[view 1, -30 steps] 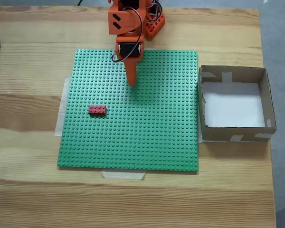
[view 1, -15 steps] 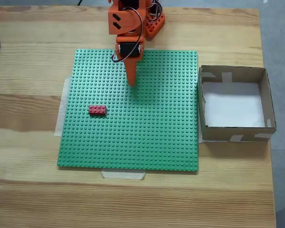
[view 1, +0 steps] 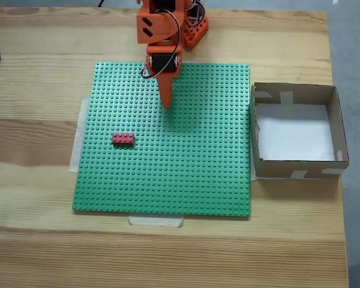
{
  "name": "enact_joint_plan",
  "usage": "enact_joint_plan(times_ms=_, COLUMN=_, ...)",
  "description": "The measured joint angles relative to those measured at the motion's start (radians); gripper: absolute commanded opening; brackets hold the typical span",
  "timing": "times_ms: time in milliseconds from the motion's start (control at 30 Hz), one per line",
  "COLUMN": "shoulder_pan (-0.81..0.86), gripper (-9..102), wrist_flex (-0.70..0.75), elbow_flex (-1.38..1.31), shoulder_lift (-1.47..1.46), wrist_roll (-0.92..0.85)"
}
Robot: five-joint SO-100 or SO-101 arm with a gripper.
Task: Pick the red lego block and put it in the box.
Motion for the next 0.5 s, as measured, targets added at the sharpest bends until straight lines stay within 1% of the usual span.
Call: enact_joint_plan(times_ms=500, shoulder_pan=-0.008, gripper=-1, wrist_flex=0.0, elbow_flex=0.0, shoulder_lift=0.0, wrist_roll=-0.009)
